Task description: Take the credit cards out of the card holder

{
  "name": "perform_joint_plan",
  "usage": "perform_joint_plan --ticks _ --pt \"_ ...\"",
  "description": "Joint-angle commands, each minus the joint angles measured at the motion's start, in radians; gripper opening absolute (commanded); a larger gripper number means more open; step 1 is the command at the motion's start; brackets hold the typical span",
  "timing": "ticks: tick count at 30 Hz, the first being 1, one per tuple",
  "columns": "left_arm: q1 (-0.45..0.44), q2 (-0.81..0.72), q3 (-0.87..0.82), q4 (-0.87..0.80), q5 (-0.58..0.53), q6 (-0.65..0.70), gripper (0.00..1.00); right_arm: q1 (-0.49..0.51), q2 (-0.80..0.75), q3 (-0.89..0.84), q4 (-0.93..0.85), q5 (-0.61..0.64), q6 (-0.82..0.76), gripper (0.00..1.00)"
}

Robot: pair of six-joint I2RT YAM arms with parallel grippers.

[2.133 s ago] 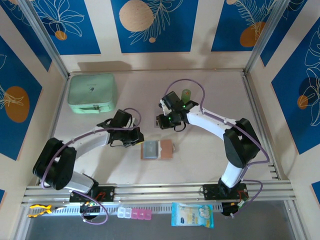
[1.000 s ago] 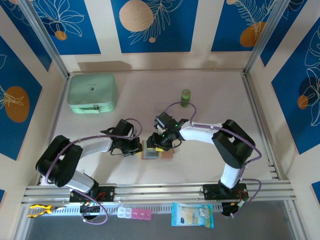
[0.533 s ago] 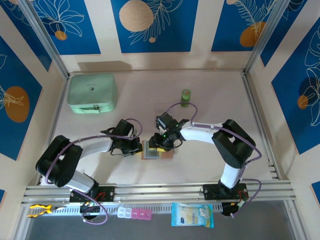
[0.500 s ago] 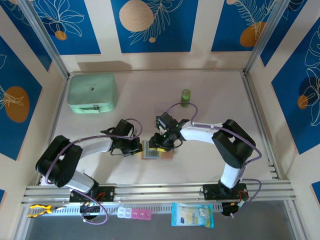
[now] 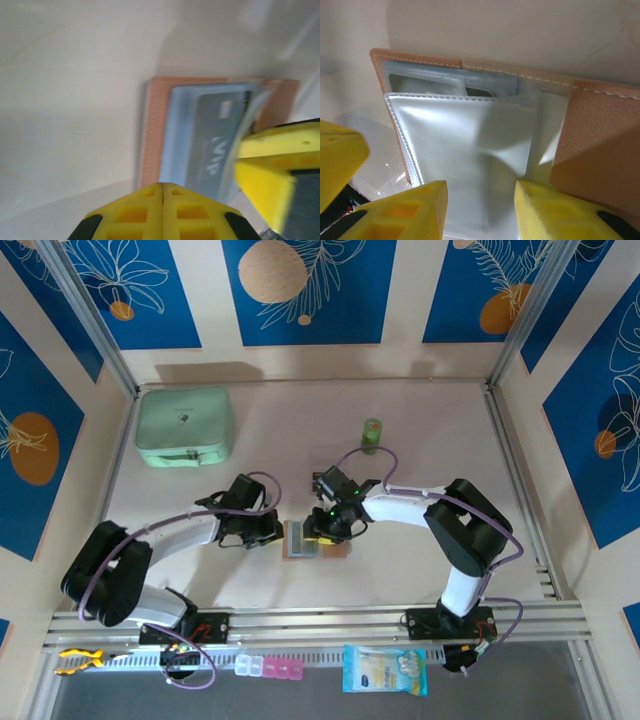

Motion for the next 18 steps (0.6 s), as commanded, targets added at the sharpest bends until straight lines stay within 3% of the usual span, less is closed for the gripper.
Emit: perform_joint_plan --ticks 1,6,18 --pt "-0.013 -0.032 0.028 0.024 0.043 -0.03 0.09 -0.008 -0.025 -0.027 -0.002 -0.015 0.009 0.38" --pt "-0.038 -0.004 0.041 0.083 0.082 -0.068 0.16 -0.01 -0.03 -0.036 0.005 -0.019 0.009 0.35" --pt "-0.092 0.1 0.061 0.14 0.089 -0.101 0.18 -0.015 -0.04 -0.054 0.014 -0.025 0.011 0.32"
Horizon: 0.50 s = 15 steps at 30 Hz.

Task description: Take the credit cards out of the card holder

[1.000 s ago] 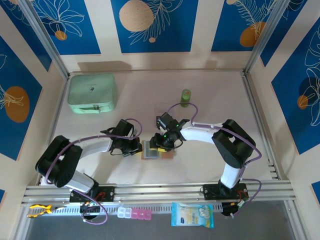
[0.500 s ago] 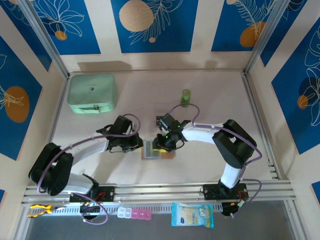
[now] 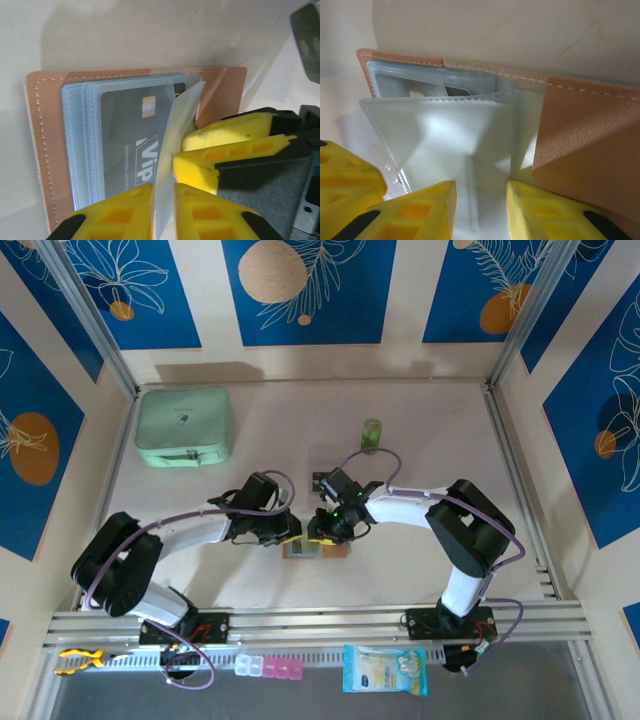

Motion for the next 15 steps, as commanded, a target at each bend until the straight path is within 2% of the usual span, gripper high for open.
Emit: perform_joint_plan --ticks 1,15 --pt "-0.012 0.022 0.024 0.032 0.023 -0.022 0.17 -0.005 -0.027 -0.024 -0.008 -0.021 0.011 0.32" --pt "-0.03 0.042 0.068 0.024 0.028 -0.023 0.17 -0.017 -0.14 -0.043 -0.055 0.019 0.002 0.32"
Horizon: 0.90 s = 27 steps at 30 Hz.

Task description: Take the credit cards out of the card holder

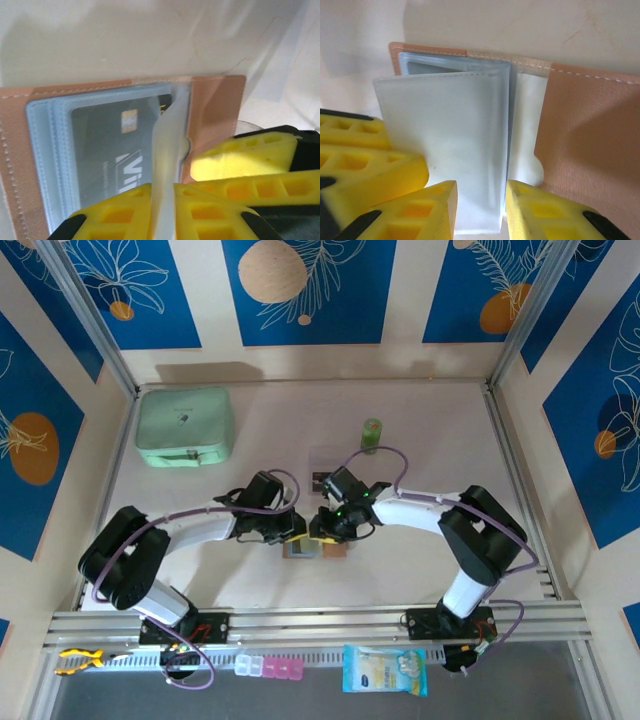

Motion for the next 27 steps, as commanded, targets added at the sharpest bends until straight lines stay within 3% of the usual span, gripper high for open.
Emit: perform_joint_plan --ticks 1,7,14,27 --pt "-0.014 0.0 0.043 -0.016 0.02 -0.006 0.17 -0.014 -0.062 -0.018 -0.05 0.018 0.0 0.32" --pt "-0.032 0.01 0.079 -0.03 0.019 -0.006 0.21 -0.046 -0.146 -0.039 -0.094 0.047 -0.013 0.32" --pt "-0.061 0.057 0.139 -0.03 0.021 -0.009 0.35 -0.095 -0.253 -0.084 -0.126 0.075 -0.025 0.32" --pt "-0.112 0.189 0.261 -0.023 0.038 -0.006 0.39 -0.138 -0.356 -0.148 -0.148 0.071 -0.015 0.33"
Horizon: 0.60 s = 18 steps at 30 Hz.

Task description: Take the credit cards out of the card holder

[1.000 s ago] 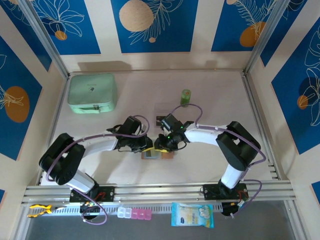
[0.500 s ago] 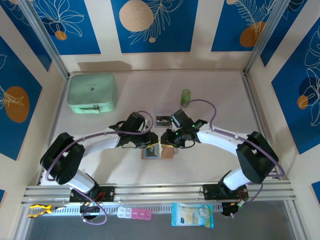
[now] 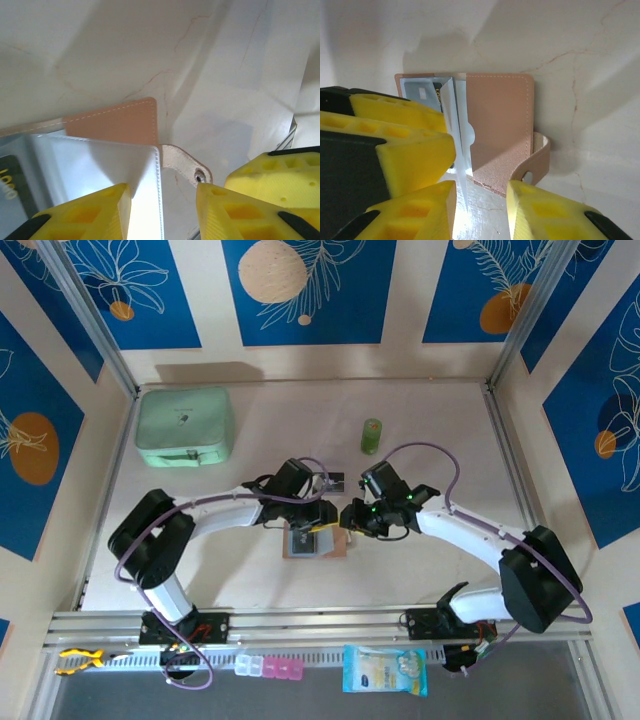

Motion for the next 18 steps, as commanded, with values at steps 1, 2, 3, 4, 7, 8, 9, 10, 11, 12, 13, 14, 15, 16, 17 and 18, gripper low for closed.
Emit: perform_joint_plan --ticks 1,2,3,4,7,8,9,10,11,12,13,14,15,16,17,18 --pt "-0.009 0.013 0.027 -0.02 0.021 0.002 0.4 -0.003 -0.022 -0.011 -0.021 -0.009 0.002 0.33" --pt "-0.007 0.014 0.025 -0.021 0.019 0.003 0.4 -0.003 -0.022 -0.01 -0.02 -0.012 0.002 0.34" --pt "-0.008 0.011 0.025 -0.024 0.016 0.005 0.4 -0.002 -0.019 -0.008 -0.017 -0.014 0.004 0.34" --pt "-0.007 0.009 0.023 -0.024 0.015 0.008 0.4 0.0 -0.018 -0.009 -0.013 -0.016 0.008 0.34" --pt "-0.006 0.0 0.01 -0.026 0.011 0.011 0.4 0.006 -0.011 -0.001 -0.009 -0.019 0.011 0.33" --pt "-0.004 -0.004 0.005 -0.025 0.008 0.014 0.4 0.007 -0.007 0.004 -0.009 -0.019 0.011 0.33" --pt "-0.003 -0.008 -0.003 -0.025 0.006 0.015 0.4 0.01 -0.001 0.009 -0.01 -0.017 0.013 0.33" --pt "-0.001 -0.013 -0.011 -0.022 0.006 0.014 0.4 0.013 0.005 0.015 -0.01 -0.016 0.012 0.33" --pt "0.002 -0.018 -0.018 -0.019 0.005 0.014 0.4 0.016 0.011 0.02 -0.012 -0.016 0.013 0.33" --pt "0.004 -0.025 -0.027 -0.017 0.005 0.014 0.4 0.021 0.019 0.026 -0.011 -0.016 0.013 0.33" --pt "0.005 -0.033 -0.034 -0.018 0.003 0.016 0.4 0.026 0.028 0.031 -0.011 -0.015 0.014 0.33" --pt "0.011 -0.041 -0.039 -0.02 0.002 0.018 0.4 0.03 0.036 0.036 -0.009 -0.015 0.016 0.33" --pt "0.017 -0.051 -0.047 -0.022 -0.002 0.022 0.39 0.037 0.047 0.043 -0.006 -0.015 0.019 0.33" --pt "0.024 -0.063 -0.055 -0.028 -0.007 0.026 0.39 0.044 0.06 0.052 -0.004 -0.015 0.021 0.33" --pt "0.03 -0.075 -0.062 -0.033 -0.01 0.029 0.38 0.05 0.071 0.06 -0.001 -0.015 0.022 0.33" --pt "0.039 -0.088 -0.073 -0.041 -0.015 0.034 0.36 0.058 0.085 0.071 0.001 -0.016 0.022 0.33"
